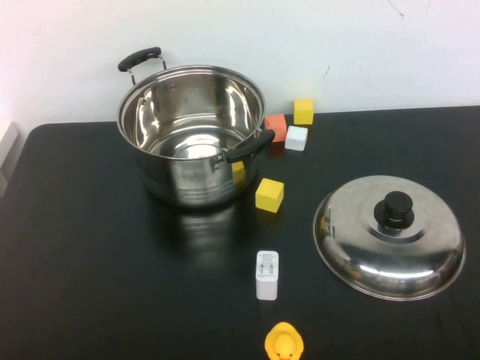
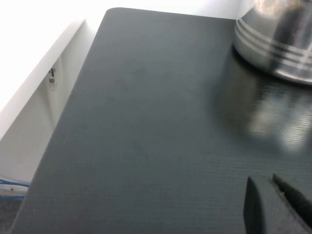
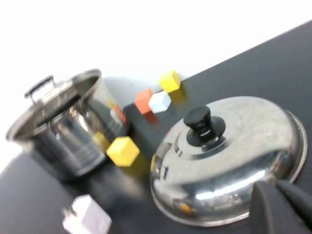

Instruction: Cover the pot

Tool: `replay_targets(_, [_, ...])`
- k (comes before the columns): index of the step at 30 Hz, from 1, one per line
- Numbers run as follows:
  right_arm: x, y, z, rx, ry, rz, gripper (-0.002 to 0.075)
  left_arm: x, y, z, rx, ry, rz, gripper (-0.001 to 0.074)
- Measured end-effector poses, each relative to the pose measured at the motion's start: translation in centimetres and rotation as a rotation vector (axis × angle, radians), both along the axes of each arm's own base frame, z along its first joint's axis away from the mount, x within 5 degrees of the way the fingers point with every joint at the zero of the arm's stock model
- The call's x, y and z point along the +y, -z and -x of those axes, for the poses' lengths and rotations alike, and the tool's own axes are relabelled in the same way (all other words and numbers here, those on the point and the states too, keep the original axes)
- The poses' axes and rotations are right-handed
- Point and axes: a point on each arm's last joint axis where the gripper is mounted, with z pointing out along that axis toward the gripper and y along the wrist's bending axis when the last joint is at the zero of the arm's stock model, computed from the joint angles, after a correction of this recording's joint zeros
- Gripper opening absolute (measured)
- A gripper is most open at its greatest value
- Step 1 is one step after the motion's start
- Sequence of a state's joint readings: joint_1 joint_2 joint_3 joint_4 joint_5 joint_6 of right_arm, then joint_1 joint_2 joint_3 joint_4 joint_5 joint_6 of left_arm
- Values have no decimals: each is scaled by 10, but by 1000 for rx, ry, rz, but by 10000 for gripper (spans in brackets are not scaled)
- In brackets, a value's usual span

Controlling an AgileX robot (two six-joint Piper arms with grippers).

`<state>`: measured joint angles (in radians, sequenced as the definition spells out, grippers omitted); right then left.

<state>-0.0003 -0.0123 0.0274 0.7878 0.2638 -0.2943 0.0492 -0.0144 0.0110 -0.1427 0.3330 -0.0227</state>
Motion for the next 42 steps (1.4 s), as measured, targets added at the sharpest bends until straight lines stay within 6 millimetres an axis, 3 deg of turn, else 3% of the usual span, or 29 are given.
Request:
replay_targets(4, [5,-10,3,-46,-86,158,-2,0,0,0,0,0,0,-2])
replay_targets(10, [12,-69,9,-203,-195,418,-2,0,0,0,0,0,0,-2])
replay_targets(13, [15,-93,1,-210,-259,548,-2,0,0,0,0,0,0,-2])
replay_targets(17, [19,-110,-17,-231,-331,645,1,0,0,0,0,0,0,-2])
replay_targets(23, [21,-112,-55,-178,-398,692,61,0,0,0,0,0,0,-2])
replay_targets(26, [17,-108,-74,-110,-348,676,115,0,0,0,0,0,0,-2])
replay_targets(32, [9,-100,-108,-16,-115,634,337,0,0,0,0,0,0,-2])
replay_targets(36, [20,-101,-129,-123,-40,645,445,0,0,0,0,0,0,-2])
replay_targets(42, [54,-83,-166,-374,-176,726,472,0,0,0,0,0,0,-2])
